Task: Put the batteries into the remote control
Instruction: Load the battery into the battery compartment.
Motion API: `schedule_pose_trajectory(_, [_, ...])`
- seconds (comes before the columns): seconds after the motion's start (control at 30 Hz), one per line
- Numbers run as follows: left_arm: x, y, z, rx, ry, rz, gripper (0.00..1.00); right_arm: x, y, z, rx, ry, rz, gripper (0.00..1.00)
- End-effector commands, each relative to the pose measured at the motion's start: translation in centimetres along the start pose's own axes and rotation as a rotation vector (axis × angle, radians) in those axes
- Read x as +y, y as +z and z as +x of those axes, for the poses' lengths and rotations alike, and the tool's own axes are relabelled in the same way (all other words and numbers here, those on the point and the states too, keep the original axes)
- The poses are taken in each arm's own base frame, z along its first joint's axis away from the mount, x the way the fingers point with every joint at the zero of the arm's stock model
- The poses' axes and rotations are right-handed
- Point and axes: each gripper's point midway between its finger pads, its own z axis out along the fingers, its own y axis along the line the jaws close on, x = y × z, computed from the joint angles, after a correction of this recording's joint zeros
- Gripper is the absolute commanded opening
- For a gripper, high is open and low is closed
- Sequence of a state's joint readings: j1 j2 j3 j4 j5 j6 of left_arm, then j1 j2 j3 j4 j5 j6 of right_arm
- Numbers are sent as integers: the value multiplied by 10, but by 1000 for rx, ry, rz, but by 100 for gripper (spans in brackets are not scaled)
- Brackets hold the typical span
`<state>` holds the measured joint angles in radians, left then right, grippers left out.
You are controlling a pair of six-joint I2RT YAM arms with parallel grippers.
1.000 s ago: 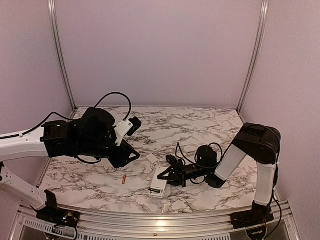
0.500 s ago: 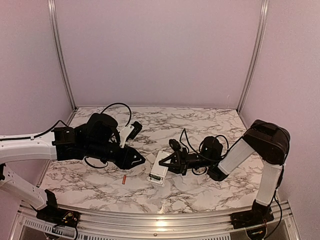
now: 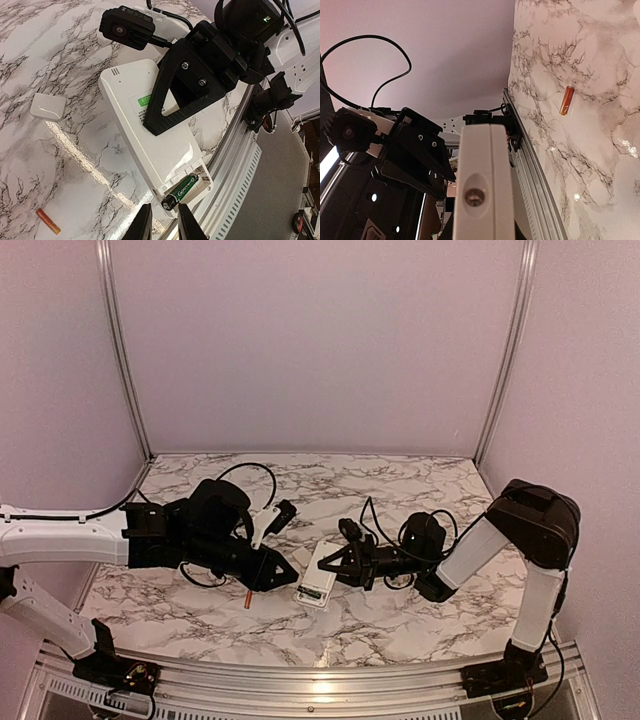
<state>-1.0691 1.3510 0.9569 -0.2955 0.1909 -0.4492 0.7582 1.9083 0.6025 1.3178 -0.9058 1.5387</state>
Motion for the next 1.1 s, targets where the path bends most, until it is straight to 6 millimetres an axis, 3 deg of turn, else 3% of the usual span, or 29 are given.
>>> schedule_pose_trajectory(0.0, [-5, 5, -3, -9, -3, 17, 19, 27, -3, -3, -19, -91, -89, 0])
schedule_pose_trajectory(1.07, [-19, 26, 7, 51, 28, 37, 8, 30, -5, -1, -17, -80, -111, 0])
